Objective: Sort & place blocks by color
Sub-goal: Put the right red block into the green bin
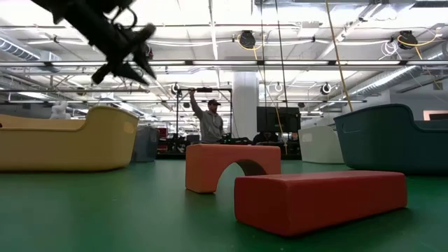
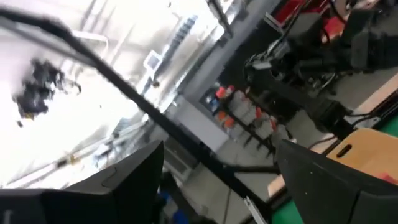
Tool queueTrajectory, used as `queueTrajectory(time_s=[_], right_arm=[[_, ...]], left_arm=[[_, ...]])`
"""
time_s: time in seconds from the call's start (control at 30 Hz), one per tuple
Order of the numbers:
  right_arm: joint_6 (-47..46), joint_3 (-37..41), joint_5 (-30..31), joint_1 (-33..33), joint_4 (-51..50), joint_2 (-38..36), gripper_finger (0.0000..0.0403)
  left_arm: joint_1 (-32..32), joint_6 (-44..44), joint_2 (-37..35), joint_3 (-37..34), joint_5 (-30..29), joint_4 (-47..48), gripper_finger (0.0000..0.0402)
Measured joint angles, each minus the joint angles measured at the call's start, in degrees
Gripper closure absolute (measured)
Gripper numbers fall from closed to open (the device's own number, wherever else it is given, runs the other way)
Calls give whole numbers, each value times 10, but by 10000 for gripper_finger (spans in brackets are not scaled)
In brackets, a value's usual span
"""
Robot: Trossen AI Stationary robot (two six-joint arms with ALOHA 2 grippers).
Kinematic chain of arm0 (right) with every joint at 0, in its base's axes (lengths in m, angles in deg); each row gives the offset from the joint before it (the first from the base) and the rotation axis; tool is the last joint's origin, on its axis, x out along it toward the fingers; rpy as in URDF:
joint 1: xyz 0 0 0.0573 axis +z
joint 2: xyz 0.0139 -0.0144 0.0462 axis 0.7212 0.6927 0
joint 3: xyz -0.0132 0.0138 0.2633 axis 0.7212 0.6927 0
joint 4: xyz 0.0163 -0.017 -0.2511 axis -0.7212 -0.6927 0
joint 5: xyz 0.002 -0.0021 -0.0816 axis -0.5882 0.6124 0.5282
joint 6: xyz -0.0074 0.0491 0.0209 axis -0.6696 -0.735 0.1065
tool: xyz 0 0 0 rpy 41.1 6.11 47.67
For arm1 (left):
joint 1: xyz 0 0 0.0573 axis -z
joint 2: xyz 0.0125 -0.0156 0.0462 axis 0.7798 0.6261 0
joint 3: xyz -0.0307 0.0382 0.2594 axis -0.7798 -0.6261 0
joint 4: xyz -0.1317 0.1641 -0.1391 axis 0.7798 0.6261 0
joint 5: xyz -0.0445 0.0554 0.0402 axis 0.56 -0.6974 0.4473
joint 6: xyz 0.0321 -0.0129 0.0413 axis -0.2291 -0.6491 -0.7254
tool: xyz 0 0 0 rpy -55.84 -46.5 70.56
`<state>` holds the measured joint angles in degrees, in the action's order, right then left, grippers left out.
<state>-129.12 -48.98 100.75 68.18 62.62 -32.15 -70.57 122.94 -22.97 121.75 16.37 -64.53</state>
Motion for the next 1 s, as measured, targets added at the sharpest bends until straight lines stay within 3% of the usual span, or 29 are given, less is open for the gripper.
queueTrajectory(time_s=[0.17,0.37,0.77,1.0], right_arm=[[-39,-55,0,33,-127,8,103],[-195,-96,-8,83,-258,55,103],[-621,-98,-171,179,-313,199,103],[-761,-98,-275,202,-313,274,103]], left_arm=[[41,-26,-44,0,1,-68,286],[86,-33,-82,0,1,-100,286],[148,-36,-96,0,1,-97,286],[177,-47,-95,0,1,-93,286]])
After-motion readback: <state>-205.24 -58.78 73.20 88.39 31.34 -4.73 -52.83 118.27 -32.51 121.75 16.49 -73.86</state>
